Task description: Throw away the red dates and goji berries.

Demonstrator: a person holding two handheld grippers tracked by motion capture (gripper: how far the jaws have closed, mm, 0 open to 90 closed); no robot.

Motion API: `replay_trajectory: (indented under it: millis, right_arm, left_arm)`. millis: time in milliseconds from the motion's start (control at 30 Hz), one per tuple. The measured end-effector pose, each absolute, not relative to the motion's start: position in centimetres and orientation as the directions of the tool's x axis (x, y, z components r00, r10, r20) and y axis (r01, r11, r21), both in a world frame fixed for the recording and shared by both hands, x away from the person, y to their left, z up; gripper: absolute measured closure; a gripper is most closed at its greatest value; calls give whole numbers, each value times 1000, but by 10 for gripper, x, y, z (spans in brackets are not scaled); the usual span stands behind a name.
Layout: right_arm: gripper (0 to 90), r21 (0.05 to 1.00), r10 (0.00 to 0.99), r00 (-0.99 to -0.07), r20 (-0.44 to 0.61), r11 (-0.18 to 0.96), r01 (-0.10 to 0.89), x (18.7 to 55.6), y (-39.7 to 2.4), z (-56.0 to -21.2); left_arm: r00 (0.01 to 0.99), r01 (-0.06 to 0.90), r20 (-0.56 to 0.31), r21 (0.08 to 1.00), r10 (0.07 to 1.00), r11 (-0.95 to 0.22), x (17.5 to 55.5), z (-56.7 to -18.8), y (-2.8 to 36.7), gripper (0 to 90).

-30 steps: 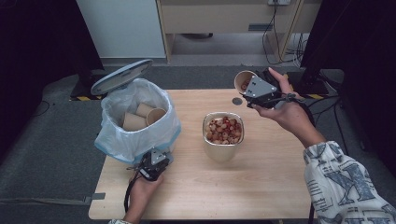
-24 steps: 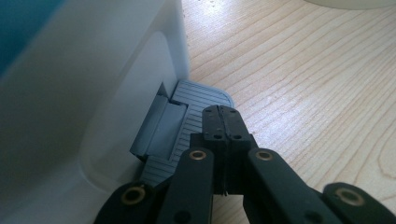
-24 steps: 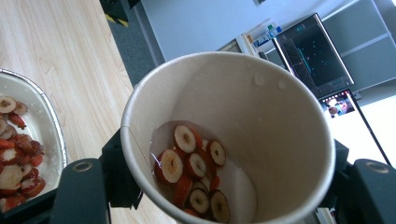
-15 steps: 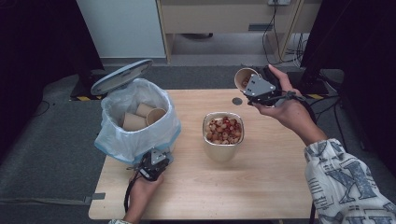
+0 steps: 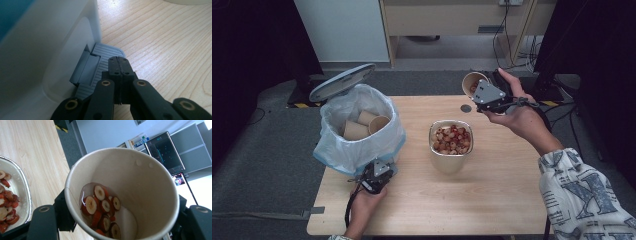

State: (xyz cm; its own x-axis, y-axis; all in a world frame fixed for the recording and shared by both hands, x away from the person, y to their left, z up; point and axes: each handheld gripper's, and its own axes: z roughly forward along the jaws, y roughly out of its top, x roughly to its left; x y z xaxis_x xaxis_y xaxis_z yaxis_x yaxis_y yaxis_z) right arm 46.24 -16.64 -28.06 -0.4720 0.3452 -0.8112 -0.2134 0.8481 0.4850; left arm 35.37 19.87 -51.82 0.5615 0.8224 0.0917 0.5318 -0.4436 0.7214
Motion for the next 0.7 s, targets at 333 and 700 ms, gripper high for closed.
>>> replay_trajectory:
  millis: [333, 700]
  right_arm:
    - [304, 440, 306, -452, -838, 868, -228, 460, -163, -279]
    - [304, 393, 263, -434, -862, 886, -244, 457, -155, -279]
  left_arm:
    - [562, 531, 93, 722, 822, -444, 354, -518, 199, 899]
    - [562, 532, 92, 721, 822, -444, 354, -518, 199, 898]
